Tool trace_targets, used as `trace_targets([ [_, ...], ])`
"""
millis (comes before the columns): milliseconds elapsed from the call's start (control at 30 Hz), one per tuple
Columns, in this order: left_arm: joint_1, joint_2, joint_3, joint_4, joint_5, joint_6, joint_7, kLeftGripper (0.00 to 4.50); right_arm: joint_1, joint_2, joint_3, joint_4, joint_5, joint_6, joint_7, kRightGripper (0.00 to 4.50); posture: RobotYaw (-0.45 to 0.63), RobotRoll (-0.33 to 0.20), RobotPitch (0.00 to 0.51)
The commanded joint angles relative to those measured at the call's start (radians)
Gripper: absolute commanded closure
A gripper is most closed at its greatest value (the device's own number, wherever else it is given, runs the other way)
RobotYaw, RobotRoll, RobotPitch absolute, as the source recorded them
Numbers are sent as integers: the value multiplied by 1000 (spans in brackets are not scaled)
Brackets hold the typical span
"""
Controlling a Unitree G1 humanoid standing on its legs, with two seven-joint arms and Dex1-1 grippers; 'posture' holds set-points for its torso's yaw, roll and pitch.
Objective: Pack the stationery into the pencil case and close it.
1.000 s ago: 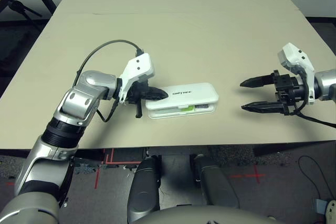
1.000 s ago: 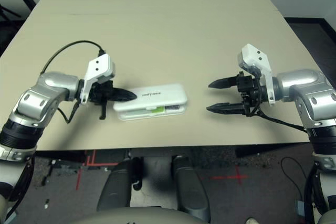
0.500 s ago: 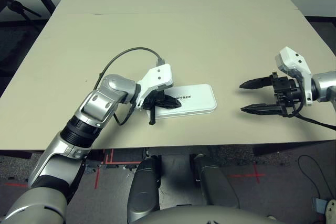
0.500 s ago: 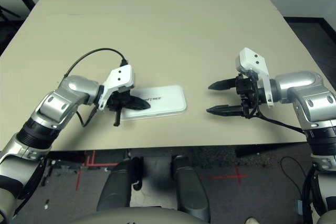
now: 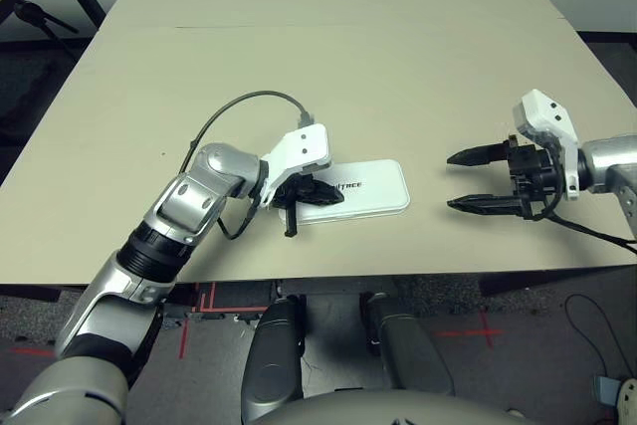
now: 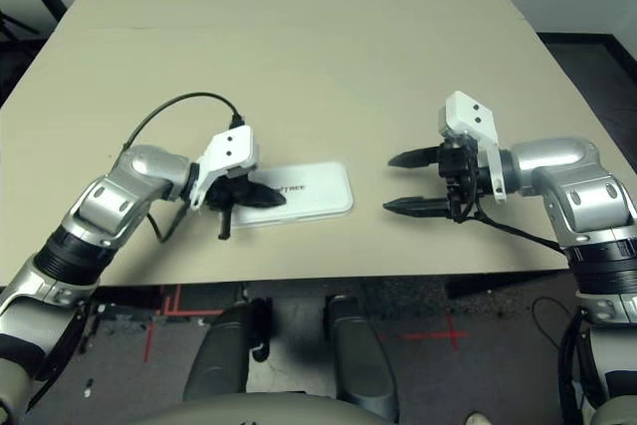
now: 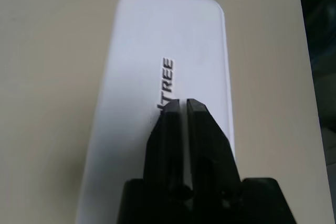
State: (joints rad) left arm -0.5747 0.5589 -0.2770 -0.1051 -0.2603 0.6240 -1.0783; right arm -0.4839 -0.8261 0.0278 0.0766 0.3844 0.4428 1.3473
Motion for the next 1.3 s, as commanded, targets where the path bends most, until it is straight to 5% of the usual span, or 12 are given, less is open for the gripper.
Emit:
trace_targets([
  [33,21,-22,95,-28,-67,-5,39,2854,-16,34,-37,14,23,-15,-45,0,-25,0,201],
  [267,22,-80,305,-12,-154,-45,170,15,-70,138,-122,90,38,-47,-206,0,-20,0,195],
  [733,-92,-39,697,481,-131,-373,557,15,-236,285,-299,484,-100,-373,-798,0,-9,0,188],
  [1000,-125,6,762,768,-118,-600,630,15,-264,270,-378,692,-129,-521,-1016,0,-21,0,188],
  [1300,-129,-1,746,848,-122,-679,638,15,-271,261,-384,786,-122,-570,-1014,0,-31,0,200],
])
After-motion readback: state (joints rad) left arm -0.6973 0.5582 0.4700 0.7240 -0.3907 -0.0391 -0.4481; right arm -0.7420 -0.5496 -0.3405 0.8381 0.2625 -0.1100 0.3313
